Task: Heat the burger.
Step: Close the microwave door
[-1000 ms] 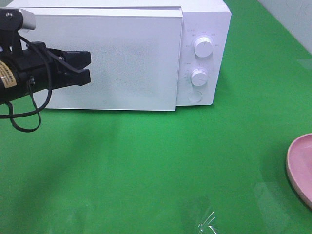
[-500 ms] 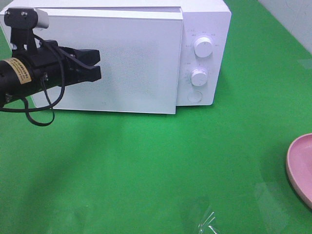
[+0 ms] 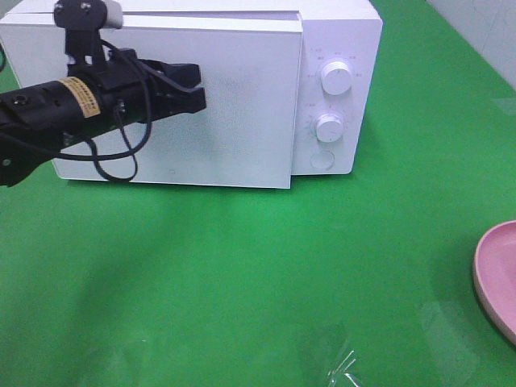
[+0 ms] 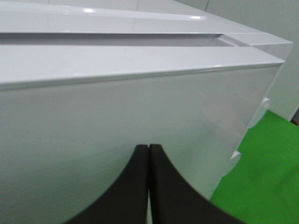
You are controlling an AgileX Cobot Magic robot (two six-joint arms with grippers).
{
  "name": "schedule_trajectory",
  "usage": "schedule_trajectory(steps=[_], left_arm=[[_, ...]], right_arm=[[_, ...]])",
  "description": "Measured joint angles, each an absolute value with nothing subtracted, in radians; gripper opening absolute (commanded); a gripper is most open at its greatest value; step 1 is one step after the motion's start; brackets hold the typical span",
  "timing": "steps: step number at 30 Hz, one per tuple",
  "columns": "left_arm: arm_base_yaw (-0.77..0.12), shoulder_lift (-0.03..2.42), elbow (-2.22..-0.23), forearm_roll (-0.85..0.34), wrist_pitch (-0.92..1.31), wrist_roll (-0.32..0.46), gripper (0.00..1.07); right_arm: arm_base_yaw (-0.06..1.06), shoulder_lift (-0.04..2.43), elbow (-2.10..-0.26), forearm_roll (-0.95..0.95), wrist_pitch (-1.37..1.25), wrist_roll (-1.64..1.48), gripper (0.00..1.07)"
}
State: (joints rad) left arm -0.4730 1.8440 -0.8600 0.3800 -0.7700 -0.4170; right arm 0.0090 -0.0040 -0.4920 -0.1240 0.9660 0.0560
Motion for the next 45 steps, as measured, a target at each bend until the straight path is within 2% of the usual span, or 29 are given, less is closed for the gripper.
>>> schedule_trajectory(steps=[4,10,19,33,45], left_arm=[[-0.531,1.879,-0.904,0.358,-0.768,-0.409,0.0],[-0.591,1.922,-0.949,0.282,-0.759,-0.344,0.0],[-0.605,1.981,-1.028,0.264,-0.751,-0.319,0.0],[-0.623,2.055,-1.154,0.302,-0.727,-0.286,0.0],[-0.63,2.069,-1.196,0.255,-0.698,-0.251,0.0]], right_arm=[[0.009,-0.004,-0.492,-0.124,0.966,0.056,0.75],[0.009,-0.004,-0.492,-0.124,0.966,0.056,0.75],[0.009,-0.004,-0.492,-0.124,0.966,0.056,0.75],[0.009,-0.004,-0.492,-0.119,0.966,0.056,0.75],[0.009,-0.004,-0.492,-0.117,0.966,0.056,0.75]])
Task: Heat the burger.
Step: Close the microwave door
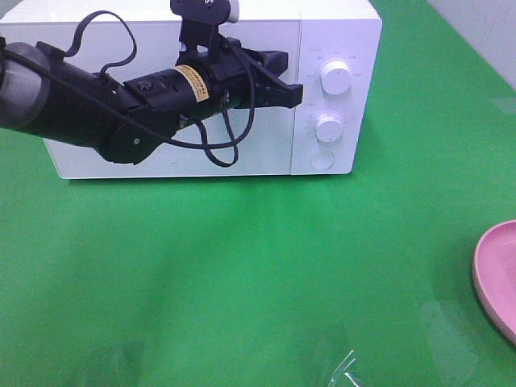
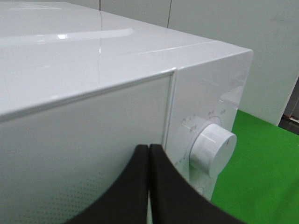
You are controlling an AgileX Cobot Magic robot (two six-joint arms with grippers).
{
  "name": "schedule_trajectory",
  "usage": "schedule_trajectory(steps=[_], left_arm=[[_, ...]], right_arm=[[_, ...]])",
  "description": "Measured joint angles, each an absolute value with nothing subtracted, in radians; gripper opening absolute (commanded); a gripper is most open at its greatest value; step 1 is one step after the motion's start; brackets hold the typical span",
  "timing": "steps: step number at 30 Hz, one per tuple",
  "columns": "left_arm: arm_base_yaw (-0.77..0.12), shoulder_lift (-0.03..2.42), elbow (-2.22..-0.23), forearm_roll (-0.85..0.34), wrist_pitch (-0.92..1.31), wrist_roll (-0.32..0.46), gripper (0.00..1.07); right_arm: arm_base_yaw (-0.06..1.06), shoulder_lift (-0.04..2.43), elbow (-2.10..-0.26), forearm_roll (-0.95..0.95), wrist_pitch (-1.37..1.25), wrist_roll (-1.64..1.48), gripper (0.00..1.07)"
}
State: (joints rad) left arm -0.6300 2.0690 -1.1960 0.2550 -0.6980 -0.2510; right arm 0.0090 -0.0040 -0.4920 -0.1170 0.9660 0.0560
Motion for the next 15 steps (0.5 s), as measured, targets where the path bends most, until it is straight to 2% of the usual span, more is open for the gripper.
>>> schedule_trajectory(steps=[6,8,9,10,11,12,13,14,15], left_arm=[[-0.633,2.025,-1.183,0.254,-0.618,-0.273,0.03],[-0.633,1.943,-1.148,0.23,-0.445,-0.307,0.16],[-0.633,1.943,-1.148,0.23,-0.445,-0.307,0.16],[-0.636,1.919,-1.137,0.229,-0.381,-0.315,0.34],[-0.636,1.919,-1.137,0.229,-0.381,-0.315,0.34],[-0.645,1.878,-1.119,0.228,-0.259,-0.322,0.56],[-0.66,1.841,-1.104,0.228,-0.116,-0.327,0.72],[-0.66,1.841,-1.104,0.228,-0.116,-0.327,0.72],[-0.667,1.822,-1.101,0.228,-0.041,-0.33,0.77]], right_arm=[[0.009,-0.004,-0.492,-0.117,0.966,0.056,0.75],[0.009,-0.004,-0.492,-0.117,0.966,0.056,0.75],[0.009,-0.004,-0.492,-0.117,0.966,0.056,0.75],[0.009,-0.004,-0.492,-0.117,0.966,0.056,0.75],[0.009,-0.004,-0.492,-0.117,0.966,0.056,0.75],[0.009,-0.004,-0.492,-0.117,0.966,0.056,0.75],[0.009,-0.004,-0.492,-0.117,0.966,0.056,0.75],[0.009,-0.004,-0.492,-0.117,0.966,0.056,0.75],[0.009,-0.004,-0.492,-0.117,0.966,0.056,0.75]])
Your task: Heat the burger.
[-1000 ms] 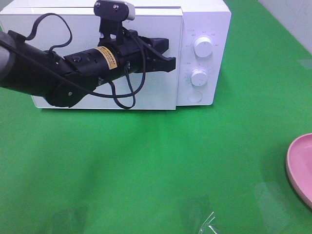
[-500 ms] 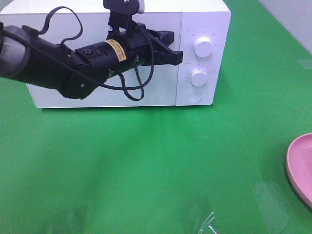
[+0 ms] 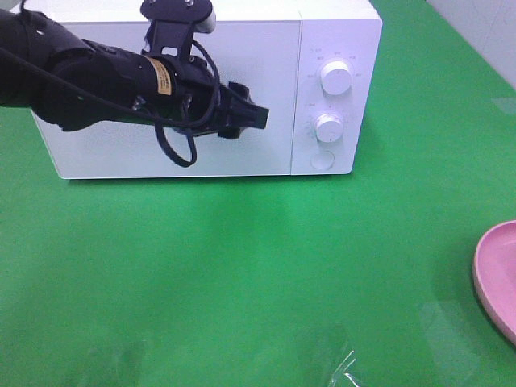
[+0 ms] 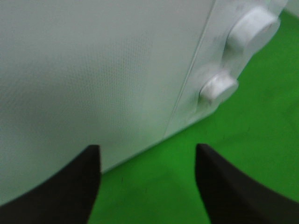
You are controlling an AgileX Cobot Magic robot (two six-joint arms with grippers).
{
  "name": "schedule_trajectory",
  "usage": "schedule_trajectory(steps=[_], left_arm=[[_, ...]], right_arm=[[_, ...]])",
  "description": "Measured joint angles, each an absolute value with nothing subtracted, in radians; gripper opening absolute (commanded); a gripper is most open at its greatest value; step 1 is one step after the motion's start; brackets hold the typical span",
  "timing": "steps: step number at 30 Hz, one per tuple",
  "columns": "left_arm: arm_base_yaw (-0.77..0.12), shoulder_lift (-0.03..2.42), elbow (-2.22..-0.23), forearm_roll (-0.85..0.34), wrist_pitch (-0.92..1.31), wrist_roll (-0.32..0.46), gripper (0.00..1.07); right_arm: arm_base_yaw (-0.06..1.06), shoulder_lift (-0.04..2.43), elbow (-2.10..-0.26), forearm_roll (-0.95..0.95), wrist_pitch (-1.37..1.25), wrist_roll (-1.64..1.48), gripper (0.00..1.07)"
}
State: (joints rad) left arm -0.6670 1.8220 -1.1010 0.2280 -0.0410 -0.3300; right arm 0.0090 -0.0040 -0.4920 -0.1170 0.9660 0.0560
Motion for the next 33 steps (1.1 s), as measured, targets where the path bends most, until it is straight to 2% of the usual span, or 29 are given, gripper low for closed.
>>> schedule_trajectory(steps=[1,3,4,5,8,10,13,14,15,17,18,19,22,24,25,26,27,29,33], left_arm=[[-0.667,1.822,-1.101,0.228,-0.041,-0.33,0.77],[-0.678,1.761,-1.101,0.211,0.216,-0.334,0.79],[-0.678,1.761,-1.101,0.211,0.216,-0.334,0.79],[-0.679,1.734,-1.101,0.201,0.335,-0.332,0.79],[-0.679,1.724,-1.101,0.199,0.388,-0.326,0.79],[-0.658,1.674,-1.101,0.169,0.553,-0.267,0.79],[-0.645,1.664,-1.101,0.158,0.581,-0.251,0.79],[-0.6,1.638,-1.101,0.124,0.64,-0.207,0.79],[-0.6,1.638,-1.101,0.124,0.64,-0.207,0.79],[-0.476,1.587,-1.101,0.017,0.715,-0.104,0.79],[-0.476,1.587,-1.101,0.017,0.715,-0.104,0.79],[-0.41,1.556,-1.101,-0.036,0.743,-0.046,0.79],[-0.381,1.543,-1.101,-0.056,0.755,-0.023,0.79],[-0.242,1.484,-1.101,-0.12,0.813,0.055,0.79],[-0.242,1.484,-1.101,-0.12,0.813,0.055,0.79],[-0.19,1.456,-1.1,-0.134,0.838,0.073,0.79],[-0.19,1.456,-1.1,-0.134,0.838,0.073,0.79],[-0.126,1.414,-1.087,-0.148,0.855,0.078,0.79],[-0.081,1.352,-1.029,-0.169,0.853,0.082,0.79]], right_arm=[[0.009,-0.004,-0.492,-0.117,0.966,0.056,0.75],[0.009,-0.004,-0.492,-0.117,0.966,0.056,0.75],[0.009,-0.004,-0.492,-0.117,0.966,0.056,0.75],[0.009,-0.004,-0.492,-0.117,0.966,0.056,0.75],[0.009,-0.004,-0.492,-0.117,0.966,0.056,0.75],[0.009,-0.004,-0.492,-0.117,0.966,0.056,0.75],[0.009,-0.004,-0.492,-0.117,0.966,0.056,0.75],[0.009,-0.004,-0.492,-0.117,0.966,0.056,0.75],[0.009,-0.004,-0.492,-0.117,0.966,0.056,0.75],[0.009,-0.004,-0.492,-0.117,0.966,0.056,0.75],[0.009,-0.004,-0.492,-0.117,0.966,0.056,0.75],[0.009,-0.004,-0.492,-0.117,0.966,0.056,0.75],[0.009,-0.004,-0.492,-0.117,0.966,0.056,0.75],[0.009,-0.004,-0.492,-0.117,0.966,0.056,0.75],[0.009,-0.004,-0.492,-0.117,0.966,0.056,0.75],[0.009,-0.004,-0.492,-0.117,0.966,0.056,0.75],[0.009,-0.004,-0.492,-0.117,0.966,0.056,0.75],[0.009,-0.004,-0.492,-0.117,0.966,0.056,0.75],[0.009,-0.004,-0.492,-0.117,0.966,0.056,0.75]])
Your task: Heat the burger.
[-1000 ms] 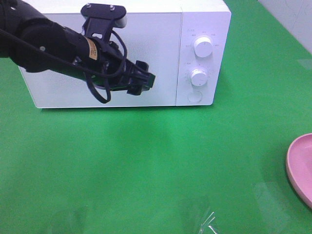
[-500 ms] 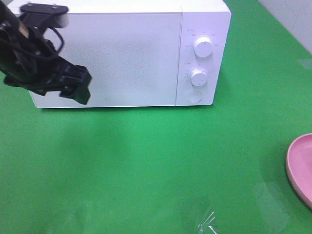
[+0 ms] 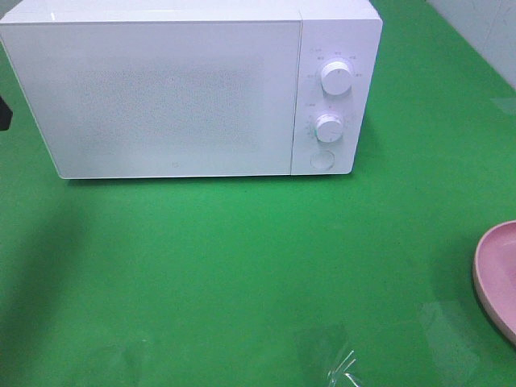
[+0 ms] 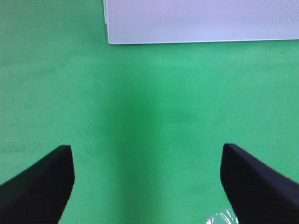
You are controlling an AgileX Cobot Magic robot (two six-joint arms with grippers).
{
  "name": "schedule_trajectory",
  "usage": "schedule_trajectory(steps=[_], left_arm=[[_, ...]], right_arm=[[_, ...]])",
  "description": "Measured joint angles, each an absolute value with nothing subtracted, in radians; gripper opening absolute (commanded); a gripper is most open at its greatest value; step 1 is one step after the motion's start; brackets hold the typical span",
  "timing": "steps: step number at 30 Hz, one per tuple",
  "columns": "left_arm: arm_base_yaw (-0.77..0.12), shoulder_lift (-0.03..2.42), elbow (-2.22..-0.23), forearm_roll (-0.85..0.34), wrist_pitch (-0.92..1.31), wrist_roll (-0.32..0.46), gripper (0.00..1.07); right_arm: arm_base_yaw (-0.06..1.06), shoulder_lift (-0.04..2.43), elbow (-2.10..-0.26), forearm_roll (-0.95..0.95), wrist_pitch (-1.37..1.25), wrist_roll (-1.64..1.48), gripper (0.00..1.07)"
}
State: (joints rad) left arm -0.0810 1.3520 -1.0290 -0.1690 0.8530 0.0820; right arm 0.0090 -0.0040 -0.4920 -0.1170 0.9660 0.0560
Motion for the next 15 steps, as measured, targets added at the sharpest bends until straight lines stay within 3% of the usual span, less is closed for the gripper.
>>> schedule_trajectory(steps=[15], left_arm=[[-0.073,1.019,-0.727,-0.177,0.831,0.084,0.79]], right_arm=[[0.009,-0.004,-0.492,-0.117,0.966,0.056,0.75]])
